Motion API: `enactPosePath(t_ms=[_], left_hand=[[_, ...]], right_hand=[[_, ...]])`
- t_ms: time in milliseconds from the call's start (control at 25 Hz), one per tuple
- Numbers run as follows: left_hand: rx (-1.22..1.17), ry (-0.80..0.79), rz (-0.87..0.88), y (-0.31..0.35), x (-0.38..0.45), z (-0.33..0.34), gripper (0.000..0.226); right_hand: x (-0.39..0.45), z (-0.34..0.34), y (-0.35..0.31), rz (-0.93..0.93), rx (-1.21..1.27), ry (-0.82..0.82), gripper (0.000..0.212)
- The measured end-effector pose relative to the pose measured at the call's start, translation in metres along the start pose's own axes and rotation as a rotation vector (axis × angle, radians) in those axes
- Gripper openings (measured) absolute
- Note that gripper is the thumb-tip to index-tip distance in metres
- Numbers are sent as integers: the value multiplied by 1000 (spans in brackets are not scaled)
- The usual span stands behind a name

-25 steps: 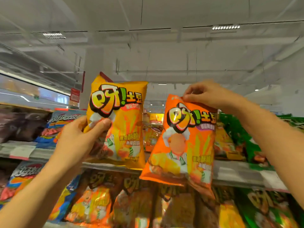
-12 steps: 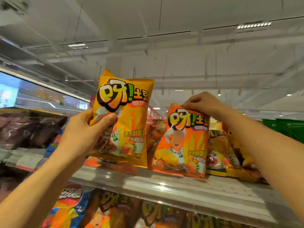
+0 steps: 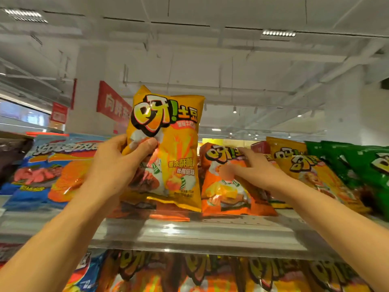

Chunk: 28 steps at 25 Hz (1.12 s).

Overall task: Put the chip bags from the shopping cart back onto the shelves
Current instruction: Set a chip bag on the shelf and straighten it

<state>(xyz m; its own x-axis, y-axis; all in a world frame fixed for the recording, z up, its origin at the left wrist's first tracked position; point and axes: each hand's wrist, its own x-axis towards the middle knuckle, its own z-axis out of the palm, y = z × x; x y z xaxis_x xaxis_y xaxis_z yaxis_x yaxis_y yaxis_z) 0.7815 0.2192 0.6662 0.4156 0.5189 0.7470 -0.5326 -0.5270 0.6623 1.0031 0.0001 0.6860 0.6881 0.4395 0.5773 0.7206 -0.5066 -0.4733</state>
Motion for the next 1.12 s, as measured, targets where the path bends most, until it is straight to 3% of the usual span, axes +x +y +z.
enactPosePath(t_ms=[240, 640, 840, 1000, 1120], left_hand=[[-60, -21, 26, 6, -1, 4, 26], [-220, -87, -121, 17, -17, 49, 29], [-235, -102, -106, 34, -22, 99, 22], [-228, -145, -105, 49, -26, 163, 35], [-234, -181, -144, 53, -35, 216, 43]], right_hand=[[-29, 23, -18, -74, -11, 98, 76], [-46, 1, 4, -114, 191, 102, 53], [-72, -42, 43, -251, 34, 36, 29], [-93, -82, 89, -256, -105, -5, 16], [-108, -106, 135, -216, -175, 128, 19]])
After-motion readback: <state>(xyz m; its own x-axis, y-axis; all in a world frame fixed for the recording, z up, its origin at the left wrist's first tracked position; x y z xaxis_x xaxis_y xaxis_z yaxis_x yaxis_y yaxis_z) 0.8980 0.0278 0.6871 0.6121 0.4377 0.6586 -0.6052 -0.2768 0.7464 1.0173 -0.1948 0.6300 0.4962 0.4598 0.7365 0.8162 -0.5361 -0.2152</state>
